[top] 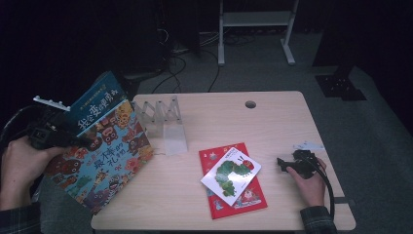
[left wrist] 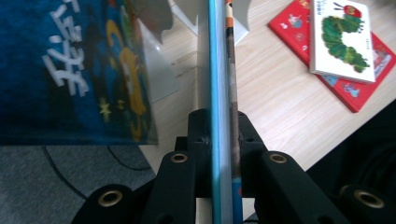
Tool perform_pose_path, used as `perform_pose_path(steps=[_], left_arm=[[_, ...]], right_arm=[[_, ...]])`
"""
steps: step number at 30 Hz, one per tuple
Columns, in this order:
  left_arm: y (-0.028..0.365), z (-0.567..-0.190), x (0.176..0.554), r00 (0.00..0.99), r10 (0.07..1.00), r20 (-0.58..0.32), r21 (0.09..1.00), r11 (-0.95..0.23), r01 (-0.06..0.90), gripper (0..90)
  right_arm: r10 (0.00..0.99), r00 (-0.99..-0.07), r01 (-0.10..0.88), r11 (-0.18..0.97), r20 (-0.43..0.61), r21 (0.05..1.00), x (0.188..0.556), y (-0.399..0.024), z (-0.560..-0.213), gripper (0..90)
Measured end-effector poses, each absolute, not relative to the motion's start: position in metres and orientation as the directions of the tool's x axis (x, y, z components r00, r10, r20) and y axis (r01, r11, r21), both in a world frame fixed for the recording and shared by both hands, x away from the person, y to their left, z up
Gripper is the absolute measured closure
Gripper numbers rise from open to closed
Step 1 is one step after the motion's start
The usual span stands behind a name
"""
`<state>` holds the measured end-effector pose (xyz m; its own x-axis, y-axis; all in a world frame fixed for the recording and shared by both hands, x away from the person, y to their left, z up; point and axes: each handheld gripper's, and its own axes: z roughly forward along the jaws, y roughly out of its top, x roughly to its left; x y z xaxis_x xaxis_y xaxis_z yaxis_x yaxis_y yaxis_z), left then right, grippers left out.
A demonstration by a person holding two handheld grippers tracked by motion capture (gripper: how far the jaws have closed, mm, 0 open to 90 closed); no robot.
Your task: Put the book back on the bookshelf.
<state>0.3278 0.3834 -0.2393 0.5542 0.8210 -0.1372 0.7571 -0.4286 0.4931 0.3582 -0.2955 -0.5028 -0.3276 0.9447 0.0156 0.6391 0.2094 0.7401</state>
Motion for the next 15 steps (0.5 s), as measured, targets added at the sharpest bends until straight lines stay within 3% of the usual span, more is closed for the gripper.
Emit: perform_pose_path(steps=[15], left_arm=[[0.393, -0.24, 0.347, 0.473, 0.876, -0.095, 0.47, -0.38, 0.797, 80.6]], right_arm=[[0.946, -0.325, 0.64, 0.208, 0.016, 0.74, 0.358, -0.296, -0.503, 16.3]])
